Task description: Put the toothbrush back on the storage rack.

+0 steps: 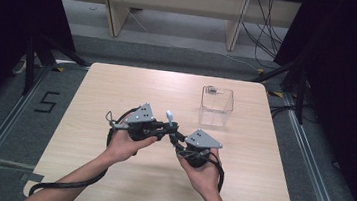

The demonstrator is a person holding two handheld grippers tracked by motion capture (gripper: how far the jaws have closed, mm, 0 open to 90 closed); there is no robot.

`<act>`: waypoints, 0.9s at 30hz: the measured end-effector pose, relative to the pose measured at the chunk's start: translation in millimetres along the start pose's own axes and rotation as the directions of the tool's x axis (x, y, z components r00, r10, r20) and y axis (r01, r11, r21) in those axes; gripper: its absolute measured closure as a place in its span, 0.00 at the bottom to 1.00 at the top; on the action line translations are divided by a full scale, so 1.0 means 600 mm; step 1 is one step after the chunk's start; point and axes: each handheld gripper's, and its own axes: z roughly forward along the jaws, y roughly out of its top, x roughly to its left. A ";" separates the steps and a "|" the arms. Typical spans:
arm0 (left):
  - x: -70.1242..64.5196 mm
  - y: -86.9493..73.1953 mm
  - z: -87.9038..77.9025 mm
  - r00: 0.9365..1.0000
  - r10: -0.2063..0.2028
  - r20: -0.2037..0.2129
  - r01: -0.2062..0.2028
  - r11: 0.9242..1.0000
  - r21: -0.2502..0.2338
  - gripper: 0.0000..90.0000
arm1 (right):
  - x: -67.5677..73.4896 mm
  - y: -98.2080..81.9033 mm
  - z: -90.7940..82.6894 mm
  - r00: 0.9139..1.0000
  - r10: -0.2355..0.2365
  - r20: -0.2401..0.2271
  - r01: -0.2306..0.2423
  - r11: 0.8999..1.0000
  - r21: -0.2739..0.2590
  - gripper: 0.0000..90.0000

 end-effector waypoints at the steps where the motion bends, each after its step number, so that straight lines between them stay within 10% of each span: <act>1: 0.000 0.000 0.000 1.000 0.000 0.000 0.000 1.000 0.000 0.90 | 0.000 0.000 0.000 1.000 0.000 0.000 0.000 1.000 0.000 0.87; 9: -0.001 -0.003 -0.012 0.999 0.014 -0.042 -0.016 0.999 -0.039 0.55 | -0.012 -0.012 -0.006 0.998 0.052 0.034 -0.053 0.998 0.033 0.88; 27: 0.021 -0.049 -0.102 0.980 0.039 -0.194 -0.042 0.999 -0.015 0.43 | -0.093 -0.010 -0.056 0.975 0.167 0.147 -0.161 0.986 -0.051 0.88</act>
